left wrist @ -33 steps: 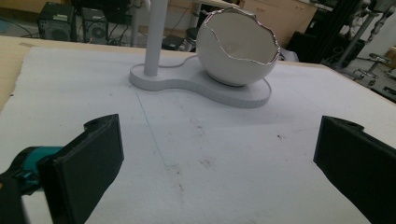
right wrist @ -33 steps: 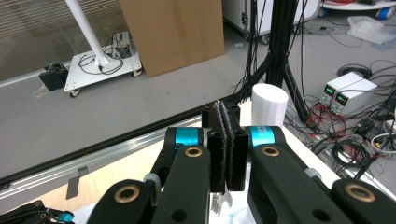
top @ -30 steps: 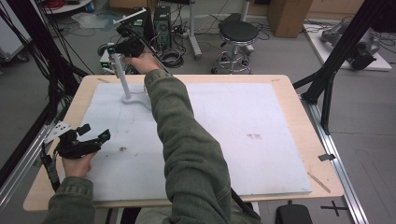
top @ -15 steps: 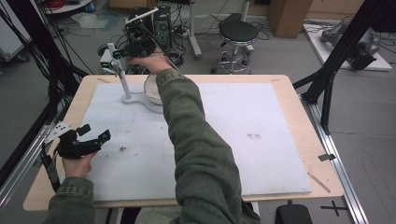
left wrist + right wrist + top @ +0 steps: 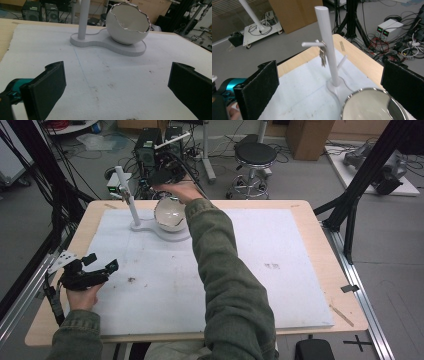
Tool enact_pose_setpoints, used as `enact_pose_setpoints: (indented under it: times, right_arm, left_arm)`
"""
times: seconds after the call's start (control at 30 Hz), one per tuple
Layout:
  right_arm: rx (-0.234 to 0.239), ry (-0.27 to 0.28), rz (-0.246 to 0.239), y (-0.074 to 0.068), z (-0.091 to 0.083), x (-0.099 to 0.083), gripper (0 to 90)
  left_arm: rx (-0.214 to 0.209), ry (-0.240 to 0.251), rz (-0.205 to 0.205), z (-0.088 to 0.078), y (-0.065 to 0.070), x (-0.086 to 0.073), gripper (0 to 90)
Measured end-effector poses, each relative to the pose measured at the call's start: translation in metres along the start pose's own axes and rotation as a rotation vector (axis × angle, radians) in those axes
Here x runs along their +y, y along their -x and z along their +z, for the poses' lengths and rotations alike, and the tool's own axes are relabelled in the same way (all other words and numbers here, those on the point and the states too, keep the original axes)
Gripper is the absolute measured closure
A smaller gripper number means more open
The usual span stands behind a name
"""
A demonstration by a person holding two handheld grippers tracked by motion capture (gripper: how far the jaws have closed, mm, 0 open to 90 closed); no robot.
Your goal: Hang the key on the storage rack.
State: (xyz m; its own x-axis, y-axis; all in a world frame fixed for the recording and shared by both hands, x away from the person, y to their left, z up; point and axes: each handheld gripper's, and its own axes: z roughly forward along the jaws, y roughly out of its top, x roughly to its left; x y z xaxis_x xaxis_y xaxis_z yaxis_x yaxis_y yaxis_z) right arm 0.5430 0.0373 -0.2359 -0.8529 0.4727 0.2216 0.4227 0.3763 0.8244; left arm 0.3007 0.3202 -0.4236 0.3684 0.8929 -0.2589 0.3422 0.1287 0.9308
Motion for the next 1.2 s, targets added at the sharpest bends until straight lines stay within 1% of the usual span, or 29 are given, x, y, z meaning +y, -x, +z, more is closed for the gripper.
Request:
enact_pose_setpoints:
  times: [0.17,0.2,0.27,0.3,0.4,0.5,0.6,0.7,0.77,0.87,0.93,0.97,1.03,1.2]
  right_arm:
    - [-0.017,0.012,0.012,0.01,-0.019,-0.017,0.5]
    - [-0.025,0.009,0.02,0.012,-0.023,-0.02,0.5]
    - [-0.038,0.011,0.02,0.015,-0.029,-0.026,0.5]
    - [-0.041,0.01,0.029,0.017,-0.032,-0.029,0.5]
    - [-0.053,0.014,0.029,0.021,-0.04,-0.035,0.5]
    - [-0.065,0.02,0.038,0.025,-0.049,-0.041,0.5]
    - [-0.08,0.014,0.042,0.029,-0.057,-0.046,0.5]
    - [-0.089,0.01,0.034,0.029,-0.063,-0.048,0.5]
    - [-0.093,0.008,0.038,0.029,-0.067,-0.048,0.5]
    - [-0.104,0.015,0.034,0.029,-0.072,-0.05,0.6]
    - [-0.108,0.018,0.04,0.03,-0.074,-0.054,0.6]
    - [-0.11,0.013,0.033,0.031,-0.076,-0.057,0.6]
    - [-0.12,0.01,0.041,0.032,-0.079,-0.061,0.6]
    - [-0.132,0.018,0.047,0.035,-0.09,-0.07,0.6]
  left_arm:
    - [0.004,-0.005,0.004,0.0,0.001,0.0,2.0]
    - [0.004,-0.005,0.004,0.0,0.001,0.0,2.0]
    - [0.005,-0.004,0.002,-0.001,0.001,-0.001,2.0]
    - [0.005,-0.004,0.002,-0.001,0.001,0.0,2.0]
    - [0.006,-0.004,0.002,-0.001,0.001,-0.001,2.0]
    - [0.005,-0.006,0.002,-0.001,0.001,-0.001,2.0]
    - [0.004,-0.007,0.003,-0.001,0.001,-0.001,2.0]
    - [0.005,-0.006,0.002,-0.001,0.001,-0.001,2.0]
    - [0.006,-0.005,0.003,-0.001,0.001,-0.001,2.0]
    - [0.006,-0.004,0.004,-0.001,0.001,-0.001,2.0]
    - [0.007,-0.004,0.003,-0.001,0.001,0.0,2.0]
    - [0.006,-0.004,0.004,-0.001,0.001,0.0,2.0]
    - [0.007,-0.002,0.003,-0.001,0.001,0.0,2.0]
    - [0.007,-0.004,0.005,0.0,0.001,0.0,2.0]
